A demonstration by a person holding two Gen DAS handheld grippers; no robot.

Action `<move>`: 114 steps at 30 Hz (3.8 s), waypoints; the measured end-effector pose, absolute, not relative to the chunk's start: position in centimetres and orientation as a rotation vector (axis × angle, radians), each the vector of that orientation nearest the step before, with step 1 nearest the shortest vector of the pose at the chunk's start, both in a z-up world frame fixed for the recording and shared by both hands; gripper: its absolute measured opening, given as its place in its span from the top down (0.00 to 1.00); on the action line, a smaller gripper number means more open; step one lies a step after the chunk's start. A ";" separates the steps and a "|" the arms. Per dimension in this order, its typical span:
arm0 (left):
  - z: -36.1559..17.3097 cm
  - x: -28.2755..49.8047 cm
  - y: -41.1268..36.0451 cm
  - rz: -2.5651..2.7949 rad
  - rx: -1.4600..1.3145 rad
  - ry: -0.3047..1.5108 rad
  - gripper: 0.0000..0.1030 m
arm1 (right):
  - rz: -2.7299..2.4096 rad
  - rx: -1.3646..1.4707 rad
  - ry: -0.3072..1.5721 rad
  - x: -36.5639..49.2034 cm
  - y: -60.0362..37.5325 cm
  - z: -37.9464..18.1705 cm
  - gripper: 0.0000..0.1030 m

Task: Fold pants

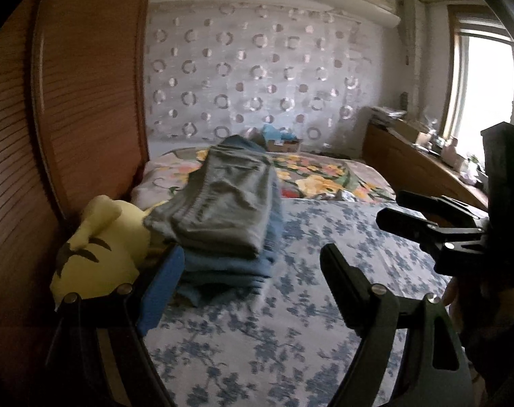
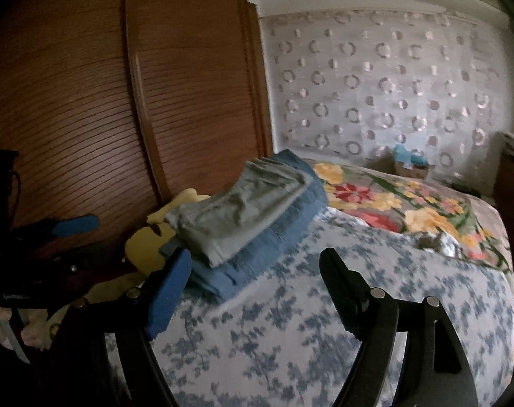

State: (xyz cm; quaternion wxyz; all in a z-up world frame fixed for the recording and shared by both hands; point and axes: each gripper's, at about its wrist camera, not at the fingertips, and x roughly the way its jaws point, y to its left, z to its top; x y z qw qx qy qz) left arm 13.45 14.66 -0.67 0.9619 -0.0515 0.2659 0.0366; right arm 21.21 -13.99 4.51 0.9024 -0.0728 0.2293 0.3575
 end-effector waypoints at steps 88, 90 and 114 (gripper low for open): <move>6.1 6.8 2.3 -0.045 -0.043 0.390 0.20 | 0.250 -0.052 0.267 7.0 -22.2 5.8 0.19; 6.2 6.8 2.2 -0.045 -0.043 0.390 0.20 | 0.253 -0.051 0.269 7.1 -22.2 5.8 0.19; 5.7 6.6 3.1 -0.040 -0.040 0.391 0.20 | 0.257 -0.054 0.267 7.0 -22.2 6.1 0.19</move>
